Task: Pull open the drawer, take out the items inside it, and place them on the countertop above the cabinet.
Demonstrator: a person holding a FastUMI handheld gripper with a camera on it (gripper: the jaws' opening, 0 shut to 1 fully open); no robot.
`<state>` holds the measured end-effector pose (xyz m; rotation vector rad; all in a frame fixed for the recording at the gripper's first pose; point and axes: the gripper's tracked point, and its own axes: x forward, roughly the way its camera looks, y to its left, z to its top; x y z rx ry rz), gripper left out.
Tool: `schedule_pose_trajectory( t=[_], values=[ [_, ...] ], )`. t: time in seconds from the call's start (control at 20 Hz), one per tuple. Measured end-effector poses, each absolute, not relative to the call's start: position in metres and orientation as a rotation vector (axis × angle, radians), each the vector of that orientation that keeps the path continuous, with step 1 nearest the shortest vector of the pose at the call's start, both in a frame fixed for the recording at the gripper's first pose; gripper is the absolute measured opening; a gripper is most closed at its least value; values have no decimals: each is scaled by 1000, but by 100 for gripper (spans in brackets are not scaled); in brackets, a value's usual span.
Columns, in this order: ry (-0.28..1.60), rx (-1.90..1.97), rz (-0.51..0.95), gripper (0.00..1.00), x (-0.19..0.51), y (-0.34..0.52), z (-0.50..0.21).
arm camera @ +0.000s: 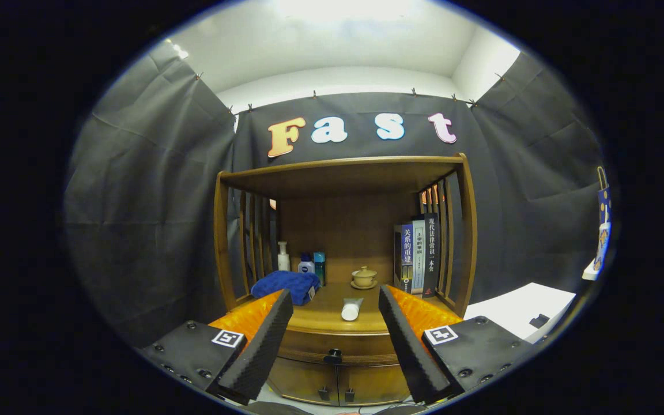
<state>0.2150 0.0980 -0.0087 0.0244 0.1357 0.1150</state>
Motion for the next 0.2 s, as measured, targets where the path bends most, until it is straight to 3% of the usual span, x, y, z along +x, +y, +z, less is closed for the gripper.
schedule_pose_trajectory(
  t=[0.2],
  values=[
    [119,28,102,98,214,95,-2]
  ],
)
